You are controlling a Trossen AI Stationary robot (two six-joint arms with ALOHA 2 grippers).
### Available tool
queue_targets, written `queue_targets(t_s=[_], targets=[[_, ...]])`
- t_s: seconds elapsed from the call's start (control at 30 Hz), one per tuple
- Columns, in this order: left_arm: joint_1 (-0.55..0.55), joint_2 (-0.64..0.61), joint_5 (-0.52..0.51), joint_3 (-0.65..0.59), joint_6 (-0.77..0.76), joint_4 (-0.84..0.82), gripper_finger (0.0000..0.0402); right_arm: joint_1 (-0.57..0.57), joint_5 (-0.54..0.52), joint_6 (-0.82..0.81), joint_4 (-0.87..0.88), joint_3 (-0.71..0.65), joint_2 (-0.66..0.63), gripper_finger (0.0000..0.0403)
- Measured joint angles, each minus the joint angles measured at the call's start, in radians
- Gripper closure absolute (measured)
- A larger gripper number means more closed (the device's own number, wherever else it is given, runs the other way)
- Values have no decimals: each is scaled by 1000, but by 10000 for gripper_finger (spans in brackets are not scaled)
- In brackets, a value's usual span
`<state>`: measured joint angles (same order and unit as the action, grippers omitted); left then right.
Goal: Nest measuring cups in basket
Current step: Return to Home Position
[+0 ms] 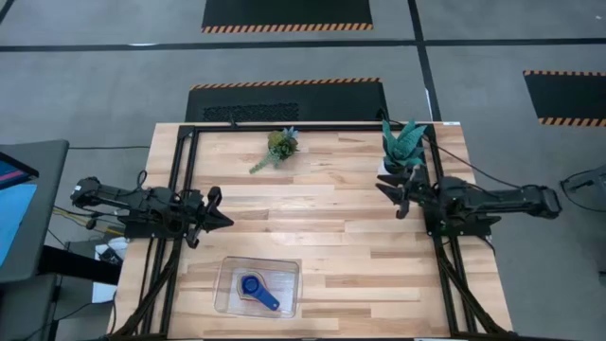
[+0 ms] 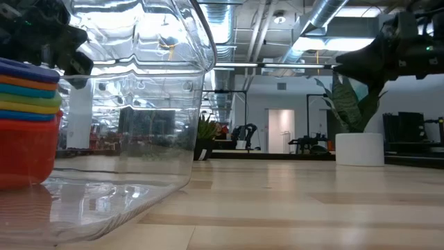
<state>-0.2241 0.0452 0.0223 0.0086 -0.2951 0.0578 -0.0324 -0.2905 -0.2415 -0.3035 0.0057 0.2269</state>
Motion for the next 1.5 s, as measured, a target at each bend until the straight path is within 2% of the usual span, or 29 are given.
queue_targets(t_s=[0.1,0.27,0.47,0.8,0.93,1.07,1.13,1.23,1.3,1.5], targets=[[0,0,0,0,-2,0,402,-1,1,36,61,1,-93,237],[0,0,0,0,-17,0,402,-1,-2,21,267,31,-227,237],[0,0,-2,0,7,1,402,-3,-102,3,361,68,-226,235],[0,0,-5,0,35,-26,402,-3,-111,-19,406,65,-225,238],[0,0,-8,0,40,-26,402,-3,-131,32,320,35,-207,238],[0,0,-8,0,40,-26,401,-2,-129,48,308,31,-194,236],[0,0,-13,0,39,-28,401,-2,-98,60,310,31,-193,236],[0,0,-34,0,39,-30,401,-2,25,94,311,29,-201,237],[0,0,-36,0,39,-32,401,-1,72,104,311,28,-205,235],[0,0,-36,0,39,-32,401,-1,80,109,317,28,-200,234]])
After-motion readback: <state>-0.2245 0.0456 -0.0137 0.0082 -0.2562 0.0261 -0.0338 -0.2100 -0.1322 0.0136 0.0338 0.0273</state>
